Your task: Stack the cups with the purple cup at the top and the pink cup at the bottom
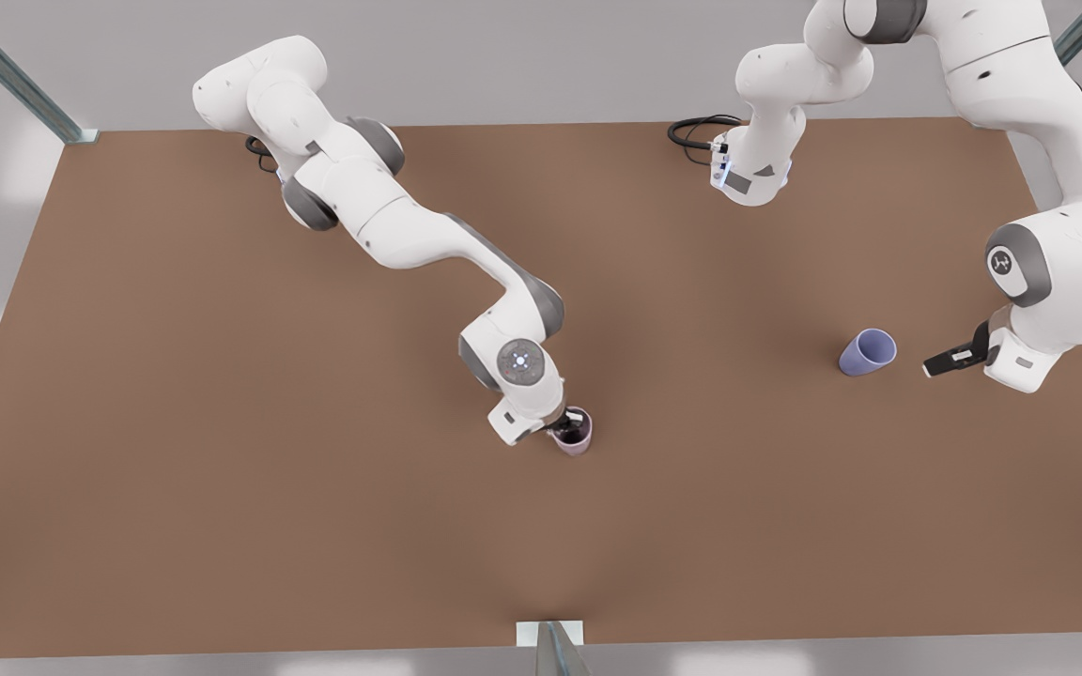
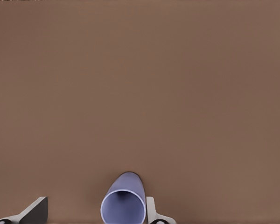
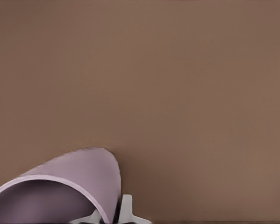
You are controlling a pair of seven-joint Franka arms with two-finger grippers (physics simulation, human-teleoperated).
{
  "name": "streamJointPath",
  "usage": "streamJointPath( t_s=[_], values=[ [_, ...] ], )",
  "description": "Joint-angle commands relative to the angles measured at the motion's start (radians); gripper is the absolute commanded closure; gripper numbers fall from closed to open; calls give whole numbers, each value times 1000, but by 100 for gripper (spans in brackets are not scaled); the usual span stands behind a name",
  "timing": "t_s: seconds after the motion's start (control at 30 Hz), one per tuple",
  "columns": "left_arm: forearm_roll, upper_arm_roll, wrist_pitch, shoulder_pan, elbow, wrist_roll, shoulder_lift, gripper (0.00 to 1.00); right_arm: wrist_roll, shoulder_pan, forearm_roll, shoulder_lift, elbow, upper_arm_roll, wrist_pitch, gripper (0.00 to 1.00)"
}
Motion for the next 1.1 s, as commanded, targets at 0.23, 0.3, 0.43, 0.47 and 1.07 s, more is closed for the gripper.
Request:
streamJointPath(
  t_s=[0.23,0.3,0.43,0.47,1.07],
  values=[
    [3,0,38,12,-78,6,9,0,0,2,0,1,0,1,9,12],
    [8,0,40,38,-205,32,-31,0,0,3,6,-8,2,8,8,0],
    [8,0,225,101,-328,181,-25,0,-100,-46,48,-161,-8,8,-112,0],
    [6,0,232,101,-344,181,-26,0,-185,-107,44,-221,-26,10,-187,0],
    [-75,-1,394,117,-453,181,34,3,-850,-584,35,-1023,-824,-153,-388,0]
  ],
)
